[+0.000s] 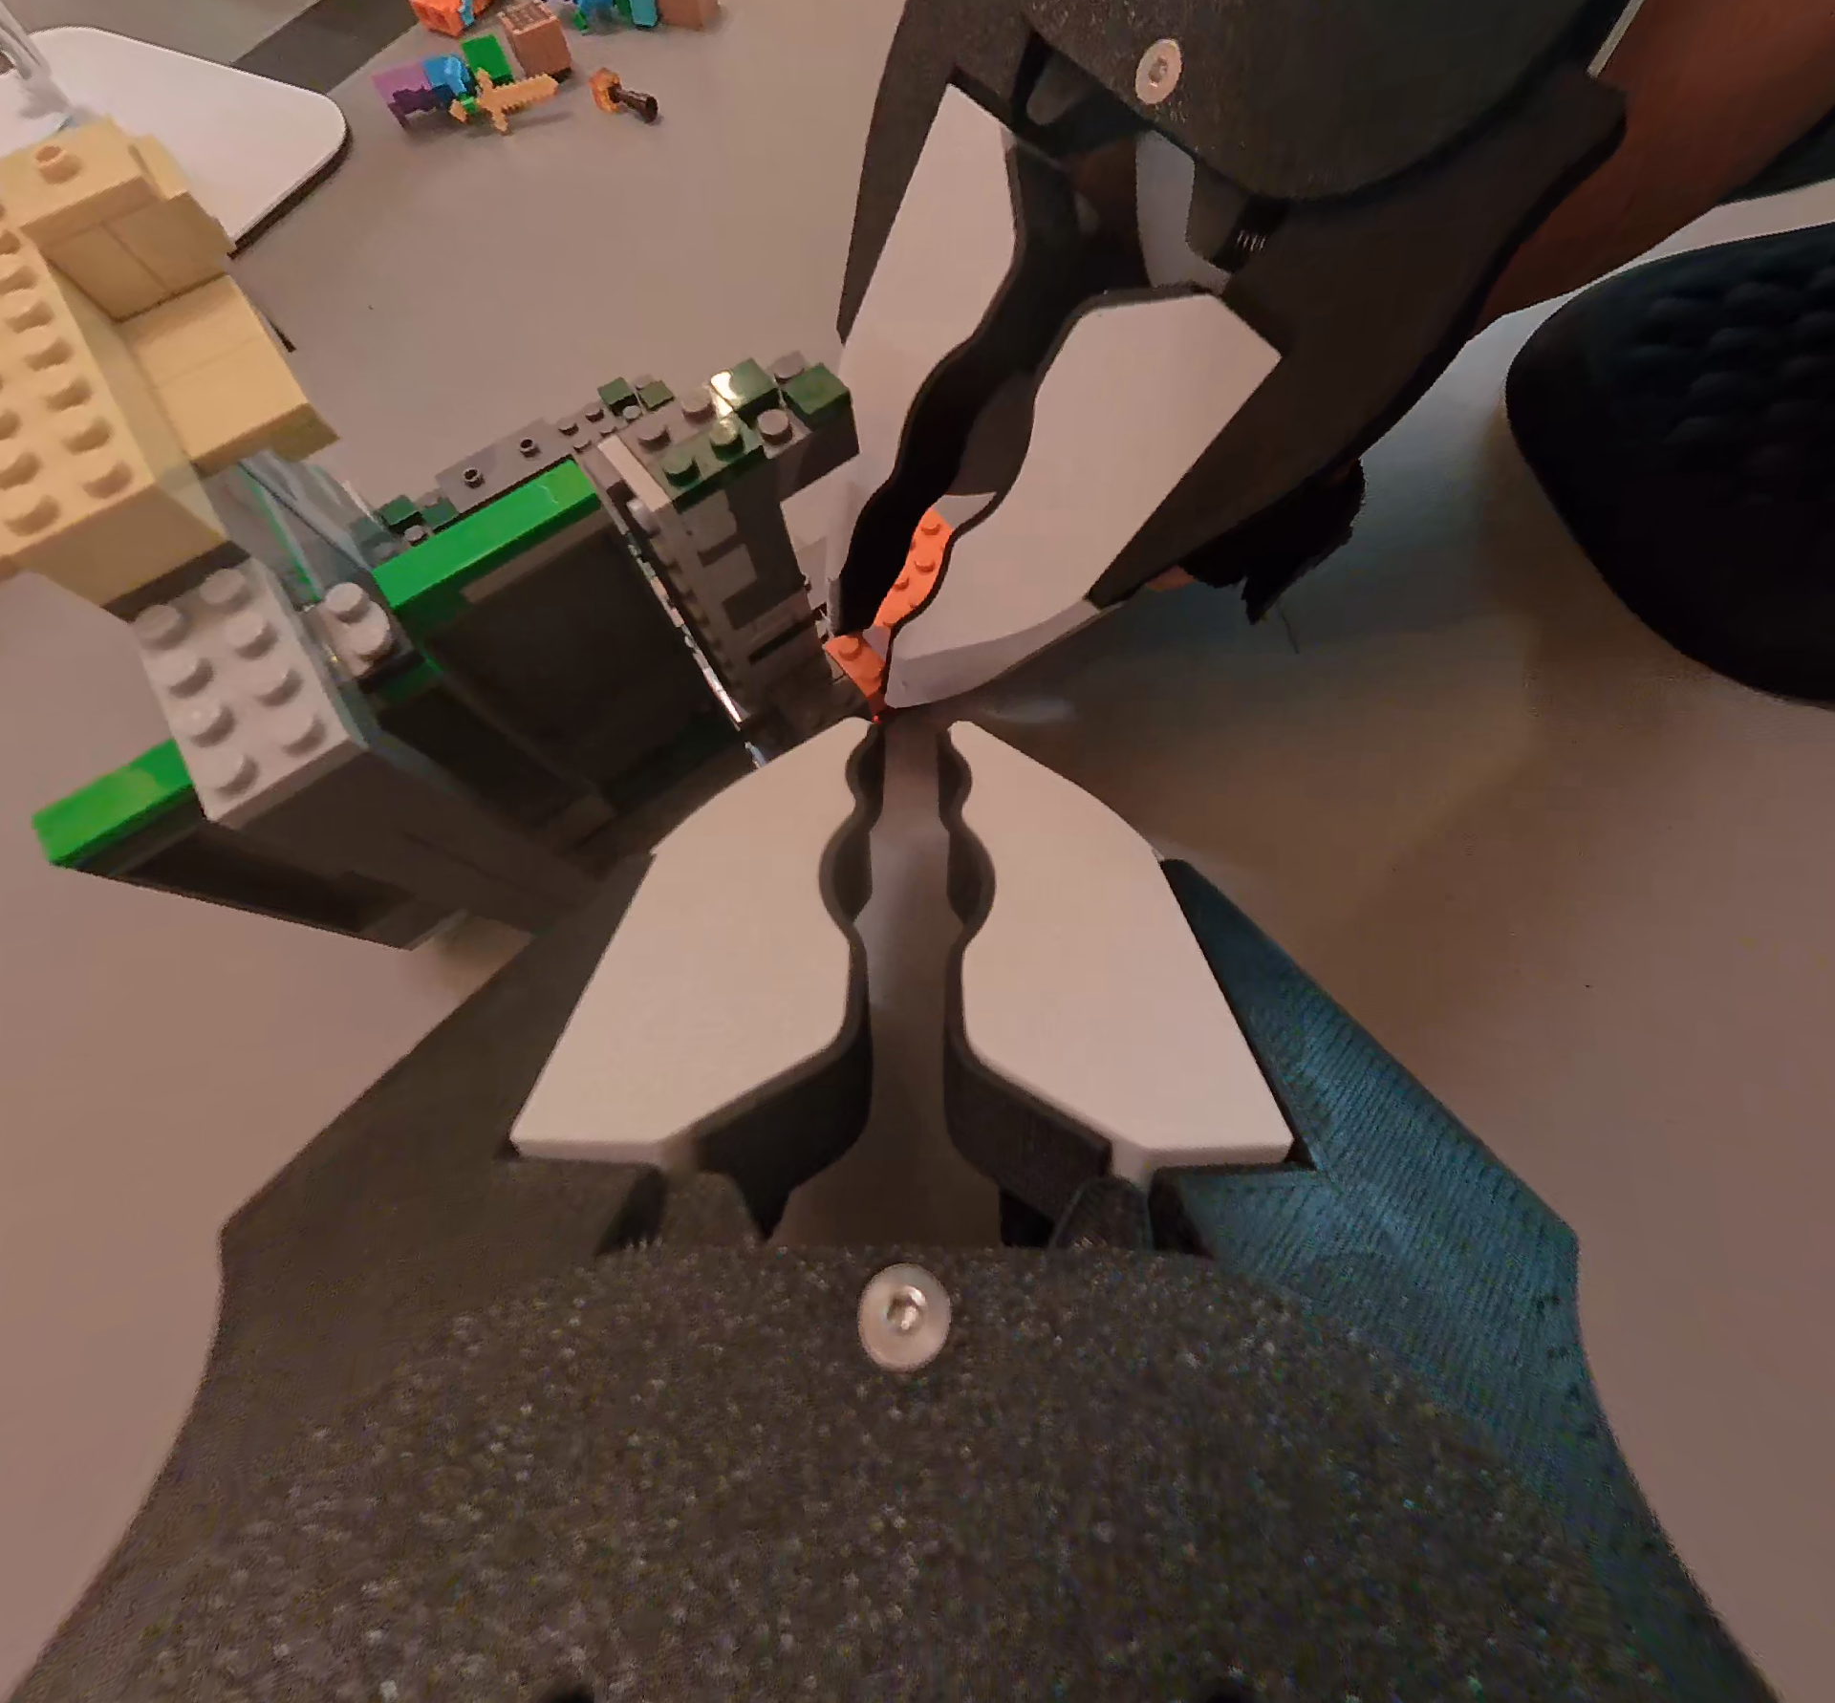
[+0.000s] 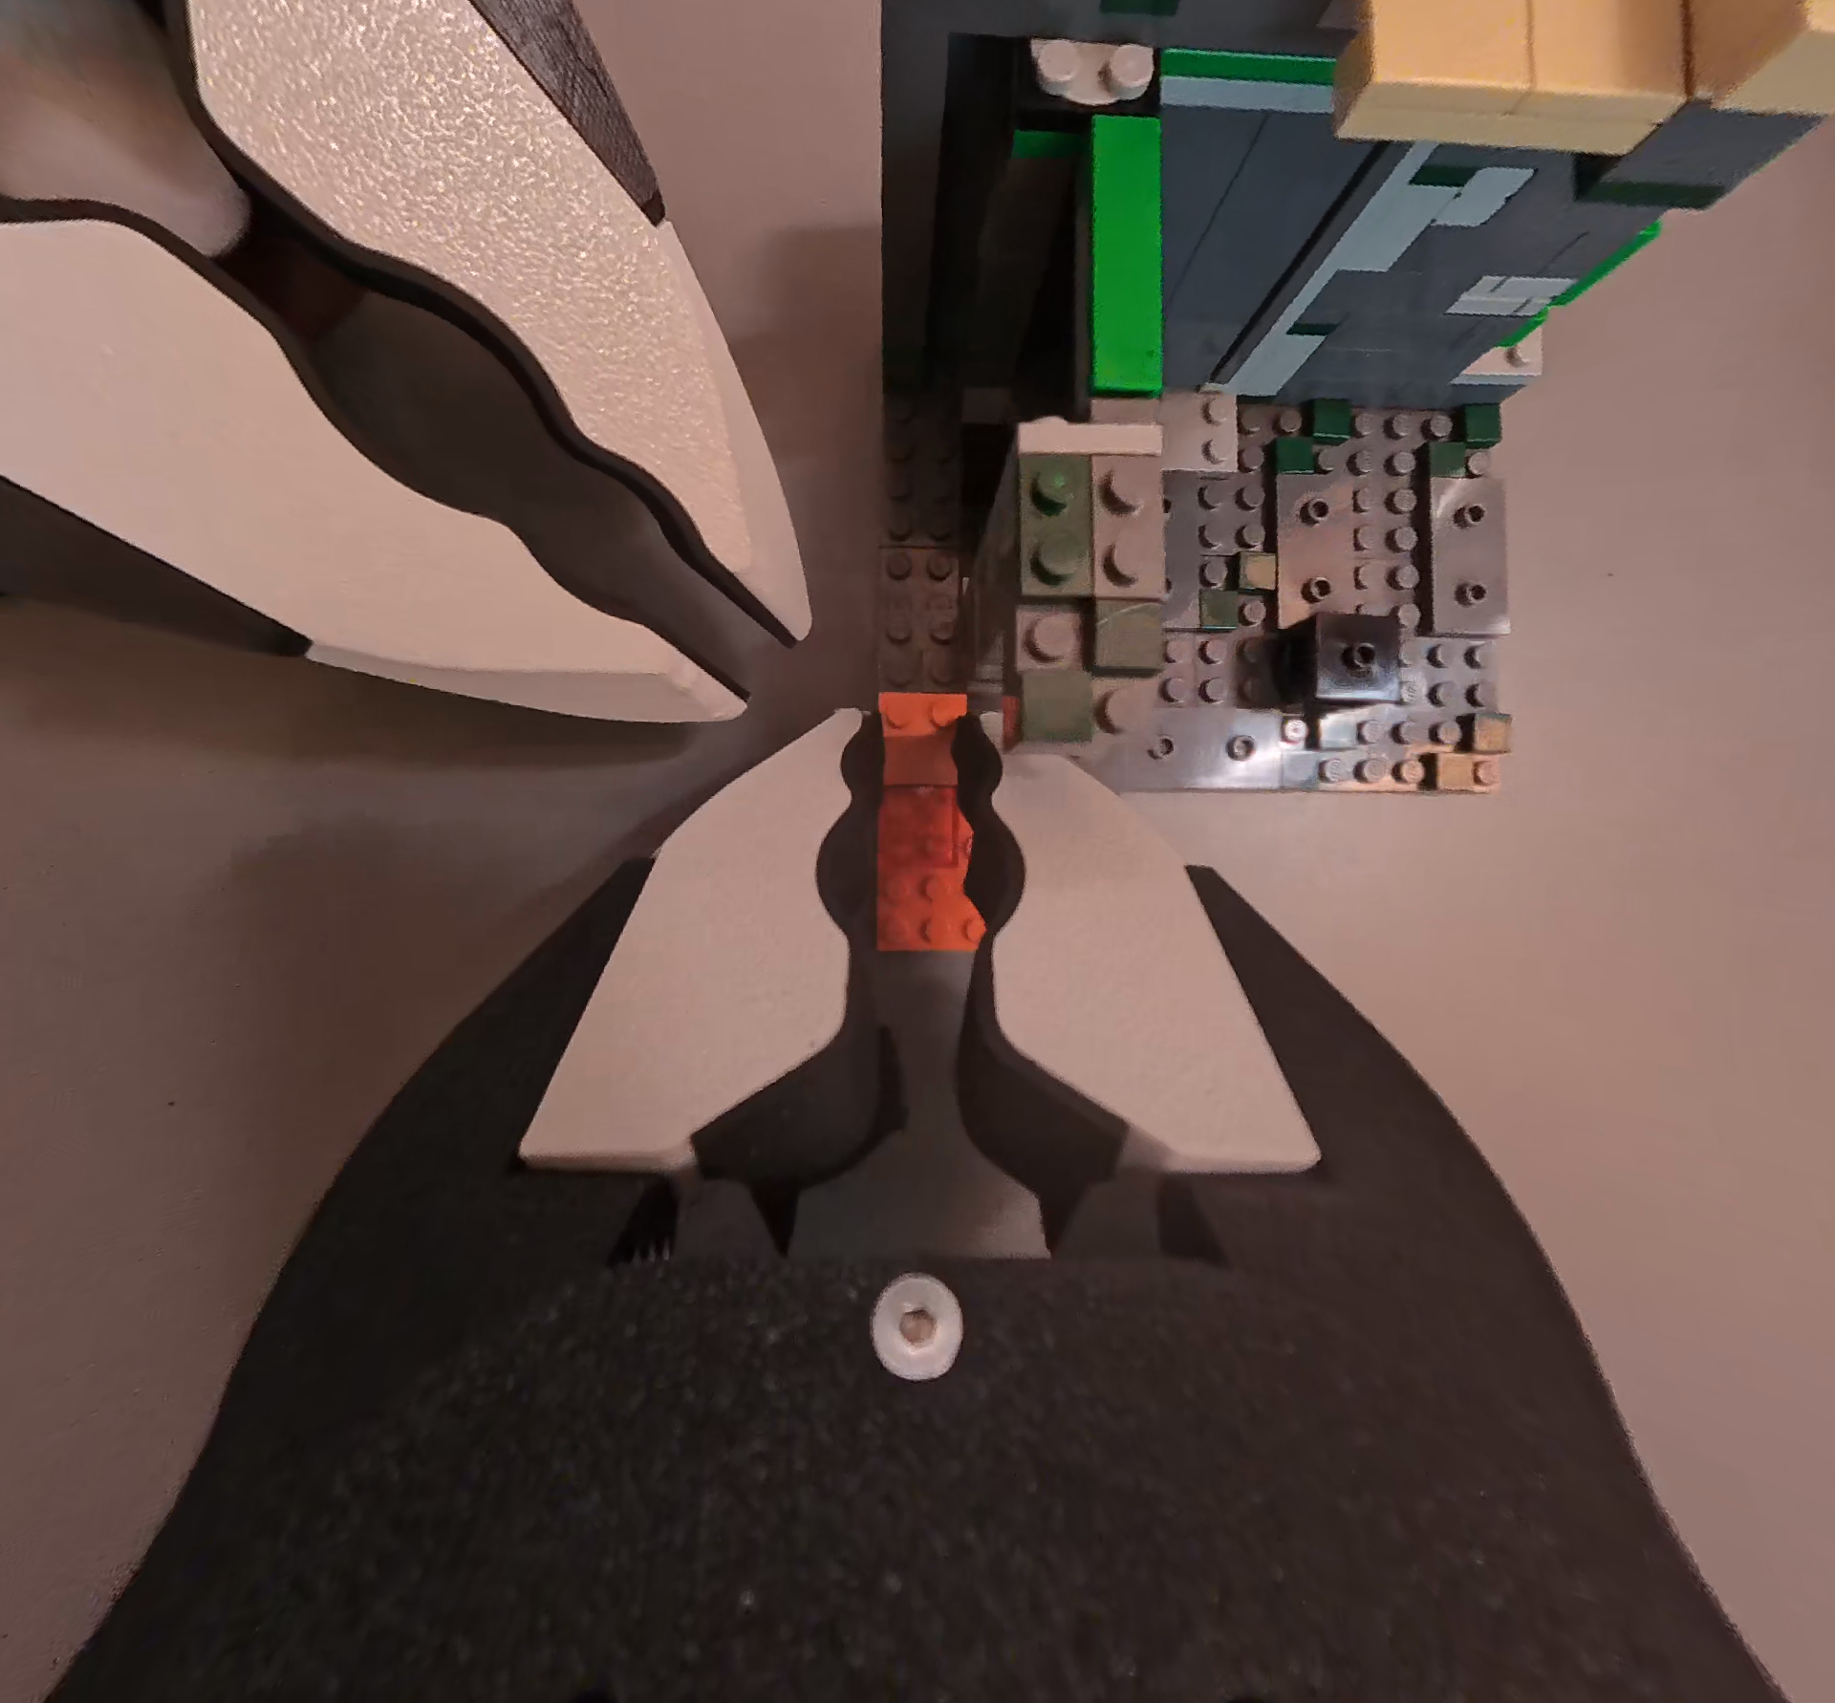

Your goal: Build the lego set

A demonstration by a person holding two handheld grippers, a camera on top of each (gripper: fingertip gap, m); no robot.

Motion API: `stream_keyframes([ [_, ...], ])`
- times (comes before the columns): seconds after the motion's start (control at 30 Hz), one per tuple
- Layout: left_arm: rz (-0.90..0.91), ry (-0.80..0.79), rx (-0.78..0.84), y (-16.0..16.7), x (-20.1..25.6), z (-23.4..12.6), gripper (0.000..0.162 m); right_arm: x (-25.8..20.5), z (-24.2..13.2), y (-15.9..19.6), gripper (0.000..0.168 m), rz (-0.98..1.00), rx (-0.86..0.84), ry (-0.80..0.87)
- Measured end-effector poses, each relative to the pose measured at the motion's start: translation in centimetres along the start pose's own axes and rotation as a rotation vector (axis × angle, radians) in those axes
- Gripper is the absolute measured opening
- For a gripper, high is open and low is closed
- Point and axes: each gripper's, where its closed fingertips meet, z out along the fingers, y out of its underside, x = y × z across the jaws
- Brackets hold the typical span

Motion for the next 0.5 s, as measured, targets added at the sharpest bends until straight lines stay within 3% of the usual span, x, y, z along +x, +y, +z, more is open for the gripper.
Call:
stream_keyframes([
  [0.5,-0.002,-0.006,0.009,-0.07,-0.10,-0.22,0.010,0.08,-0.15,-0.41,0.015,0.000,0.045,0.014],
])
